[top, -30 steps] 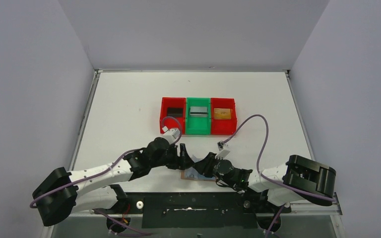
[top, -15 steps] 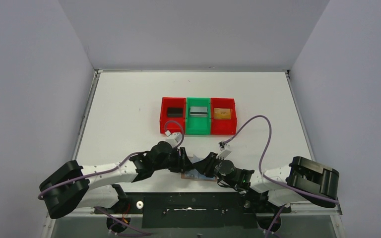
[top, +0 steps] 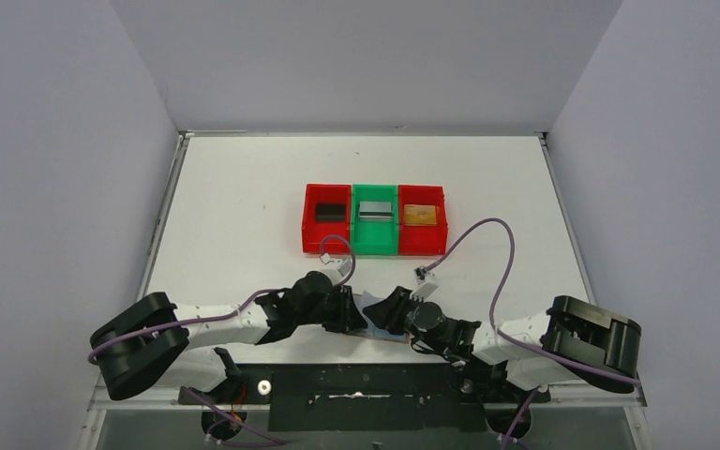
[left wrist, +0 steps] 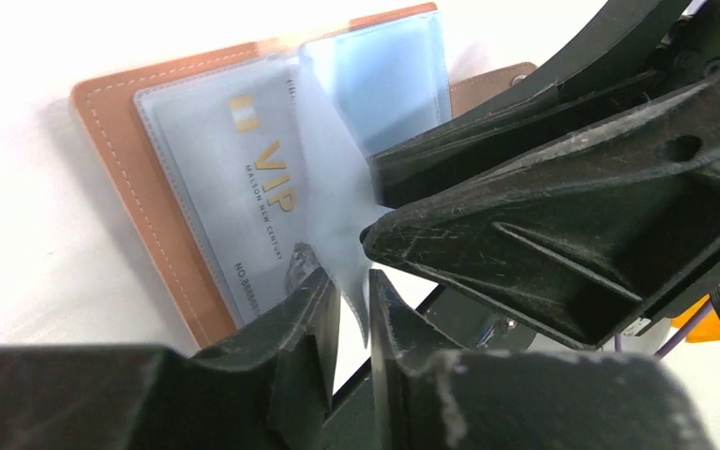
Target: Take the credit cards out of the card holder
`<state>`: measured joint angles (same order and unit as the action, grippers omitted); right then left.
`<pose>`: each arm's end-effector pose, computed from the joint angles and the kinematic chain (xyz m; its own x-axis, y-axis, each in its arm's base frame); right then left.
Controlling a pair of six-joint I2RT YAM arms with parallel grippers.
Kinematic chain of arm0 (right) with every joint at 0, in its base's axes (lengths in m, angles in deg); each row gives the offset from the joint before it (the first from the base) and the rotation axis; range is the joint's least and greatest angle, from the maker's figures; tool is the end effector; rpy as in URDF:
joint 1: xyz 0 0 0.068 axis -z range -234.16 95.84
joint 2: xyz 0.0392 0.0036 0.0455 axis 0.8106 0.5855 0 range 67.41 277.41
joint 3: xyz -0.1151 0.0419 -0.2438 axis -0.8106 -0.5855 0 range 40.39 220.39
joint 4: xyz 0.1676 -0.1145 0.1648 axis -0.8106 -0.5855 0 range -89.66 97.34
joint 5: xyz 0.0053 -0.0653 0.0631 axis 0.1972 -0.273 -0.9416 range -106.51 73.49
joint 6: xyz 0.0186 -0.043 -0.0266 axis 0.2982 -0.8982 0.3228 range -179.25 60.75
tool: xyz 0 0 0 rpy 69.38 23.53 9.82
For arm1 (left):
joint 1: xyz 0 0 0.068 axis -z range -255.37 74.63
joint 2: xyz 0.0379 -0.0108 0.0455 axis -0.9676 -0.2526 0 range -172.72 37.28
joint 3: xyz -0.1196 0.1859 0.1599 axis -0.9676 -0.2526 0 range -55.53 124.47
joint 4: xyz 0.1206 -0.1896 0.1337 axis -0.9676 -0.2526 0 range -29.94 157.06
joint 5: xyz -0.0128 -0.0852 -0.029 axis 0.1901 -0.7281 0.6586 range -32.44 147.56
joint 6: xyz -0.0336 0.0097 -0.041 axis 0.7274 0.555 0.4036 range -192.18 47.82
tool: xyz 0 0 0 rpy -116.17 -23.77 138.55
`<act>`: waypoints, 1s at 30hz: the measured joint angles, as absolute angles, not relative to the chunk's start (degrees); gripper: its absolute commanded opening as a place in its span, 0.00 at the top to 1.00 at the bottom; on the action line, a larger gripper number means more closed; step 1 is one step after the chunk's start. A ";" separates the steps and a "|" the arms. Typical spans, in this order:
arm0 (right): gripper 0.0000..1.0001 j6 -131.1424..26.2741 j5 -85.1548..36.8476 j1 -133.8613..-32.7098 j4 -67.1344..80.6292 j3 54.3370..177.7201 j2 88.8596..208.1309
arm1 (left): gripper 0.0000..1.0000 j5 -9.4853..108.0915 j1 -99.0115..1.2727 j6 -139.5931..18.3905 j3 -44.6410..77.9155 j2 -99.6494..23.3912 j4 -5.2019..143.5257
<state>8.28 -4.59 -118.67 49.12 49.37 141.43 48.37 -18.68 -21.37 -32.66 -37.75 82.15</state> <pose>0.0949 0.1820 0.1277 -0.8056 0.4111 -0.4266 -0.1494 0.5559 0.8178 0.1252 -0.2008 0.1461 -0.9028 -0.0194 -0.4296 0.3090 0.6657 -0.6793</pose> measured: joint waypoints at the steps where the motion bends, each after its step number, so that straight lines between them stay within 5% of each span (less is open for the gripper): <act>1: 0.58 8.39 -4.59 -118.67 49.12 49.37 141.41 | 0.91 48.50 -18.68 -21.44 -32.59 -37.81 82.13; 4: 0.48 8.23 -4.57 -118.63 47.61 49.41 139.71 | 0.92 49.25 -18.68 -22.12 -32.13 -38.07 81.82; 16: 0.47 18.51 8.22 -118.41 6.70 55.27 119.69 | 0.85 53.29 -16.89 -27.08 -27.15 -39.50 77.82; 30: 0.45 31.93 15.89 -118.21 -22.18 59.33 118.55 | 0.79 63.96 -7.69 -34.99 -11.33 -52.11 68.86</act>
<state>31.93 15.89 -118.21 -22.18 59.33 118.55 63.96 -7.69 -34.99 -11.33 -52.11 68.86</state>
